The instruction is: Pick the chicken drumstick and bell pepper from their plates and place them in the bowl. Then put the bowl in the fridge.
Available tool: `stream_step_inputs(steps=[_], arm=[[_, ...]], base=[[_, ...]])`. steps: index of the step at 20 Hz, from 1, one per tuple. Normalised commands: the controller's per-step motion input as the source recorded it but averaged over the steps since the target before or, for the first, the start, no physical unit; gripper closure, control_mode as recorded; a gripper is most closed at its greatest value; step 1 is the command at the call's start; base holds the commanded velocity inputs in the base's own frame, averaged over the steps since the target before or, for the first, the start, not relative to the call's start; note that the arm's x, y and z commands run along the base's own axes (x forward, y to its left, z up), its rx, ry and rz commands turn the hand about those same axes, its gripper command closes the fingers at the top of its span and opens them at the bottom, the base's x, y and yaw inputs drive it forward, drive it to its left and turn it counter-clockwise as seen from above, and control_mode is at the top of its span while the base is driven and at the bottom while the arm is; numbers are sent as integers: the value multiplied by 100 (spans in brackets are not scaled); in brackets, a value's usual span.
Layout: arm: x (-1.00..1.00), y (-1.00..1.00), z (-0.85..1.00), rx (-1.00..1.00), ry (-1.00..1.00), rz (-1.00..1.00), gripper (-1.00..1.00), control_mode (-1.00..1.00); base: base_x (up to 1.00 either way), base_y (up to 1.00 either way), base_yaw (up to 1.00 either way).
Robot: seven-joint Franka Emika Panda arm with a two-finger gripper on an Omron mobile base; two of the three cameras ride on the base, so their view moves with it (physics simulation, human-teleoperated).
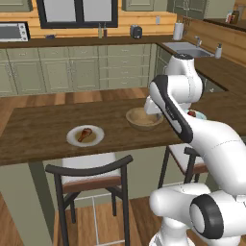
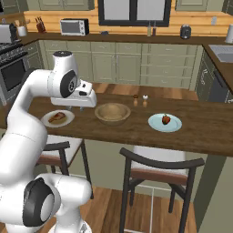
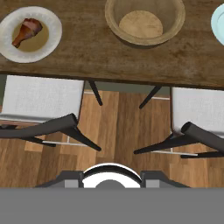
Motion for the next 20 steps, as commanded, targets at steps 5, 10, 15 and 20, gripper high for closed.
stream_step_inputs(steps=[5, 10, 15, 20], arm=[[0, 0, 0, 0, 0, 0, -100, 100], [0, 0, 0, 0, 0, 0, -100, 100], [0, 0, 0, 0, 0, 0, -100, 100], [0, 0, 0, 0, 0, 0, -100, 100]], base=[[4, 0, 0], [31, -20, 0], [51, -56, 0], [64, -36, 0]])
